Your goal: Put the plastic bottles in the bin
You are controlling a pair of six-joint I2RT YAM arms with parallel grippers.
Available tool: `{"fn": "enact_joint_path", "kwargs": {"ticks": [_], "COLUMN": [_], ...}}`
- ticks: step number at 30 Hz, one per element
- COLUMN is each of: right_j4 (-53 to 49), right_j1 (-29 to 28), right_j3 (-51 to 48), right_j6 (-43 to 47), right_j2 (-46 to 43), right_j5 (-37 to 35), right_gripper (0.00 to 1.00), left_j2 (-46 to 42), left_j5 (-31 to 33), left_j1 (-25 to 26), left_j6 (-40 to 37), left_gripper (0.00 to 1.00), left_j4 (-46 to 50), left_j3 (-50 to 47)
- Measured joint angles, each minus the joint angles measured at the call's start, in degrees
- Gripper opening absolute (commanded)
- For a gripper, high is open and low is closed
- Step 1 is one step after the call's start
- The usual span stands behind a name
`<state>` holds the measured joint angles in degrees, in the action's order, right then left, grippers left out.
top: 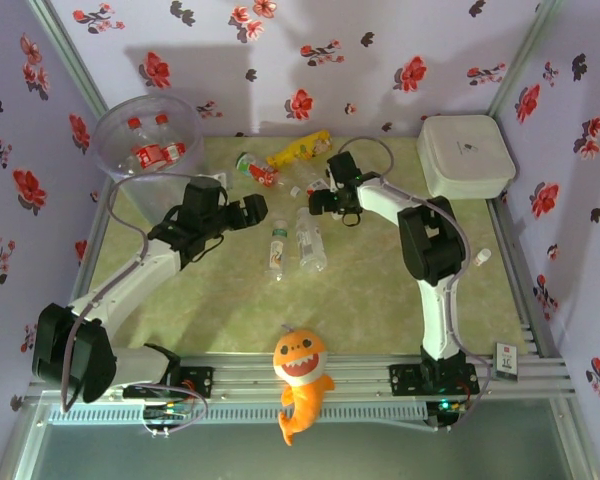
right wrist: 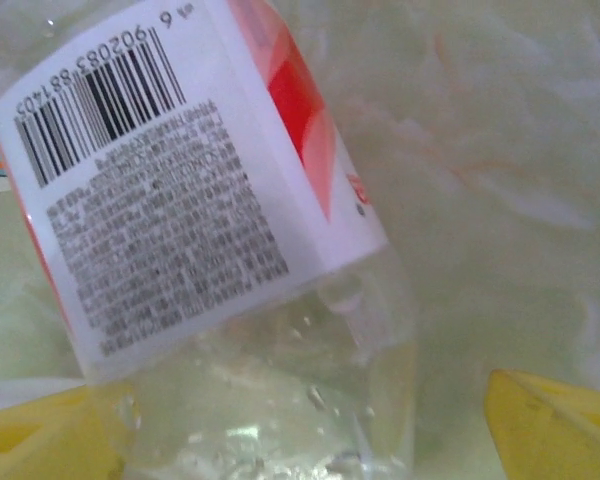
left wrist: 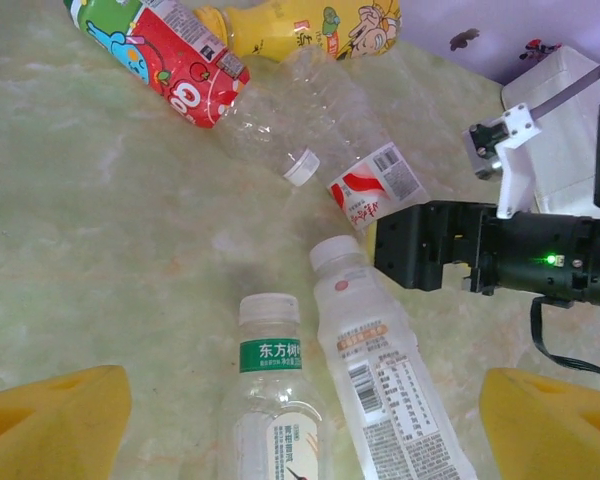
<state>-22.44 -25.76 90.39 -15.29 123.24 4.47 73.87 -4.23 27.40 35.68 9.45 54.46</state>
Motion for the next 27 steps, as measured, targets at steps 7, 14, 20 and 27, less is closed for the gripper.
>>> {"fn": "enact_joint_path", "kwargs": {"ticks": [7,14,20,27], "right_j4": [1.8,3.1,3.3,4.1], "right_j1": [0.2,1.0,1.3,1.3], "right_j3": [0.5,0.5,-3.3,-10.2], "right_j6": [1.8,2.5,3.6,3.7], "right_j2": [1.2,1.4,-2.3,-14.0], "right_j5": [1.7,3.3,3.5,4.6], "right_gripper": [0.86,0.71,0.64,0.58], "left_j2": [0.4,0.5,2.0,5.5], "left_j5": [0.0,-0.7,-2.7,-6.4], "left_j1": [0.1,0.1,0.1,0.1], "left_j6": [0.5,1.4,2.7,7.1], "left_gripper": [0.99,1.0,1.0,1.0], "left_j4": [-0.5,-1.2,-3.1,-7.7], "left_j3": [0.0,0.0,0.0,0.3]}}
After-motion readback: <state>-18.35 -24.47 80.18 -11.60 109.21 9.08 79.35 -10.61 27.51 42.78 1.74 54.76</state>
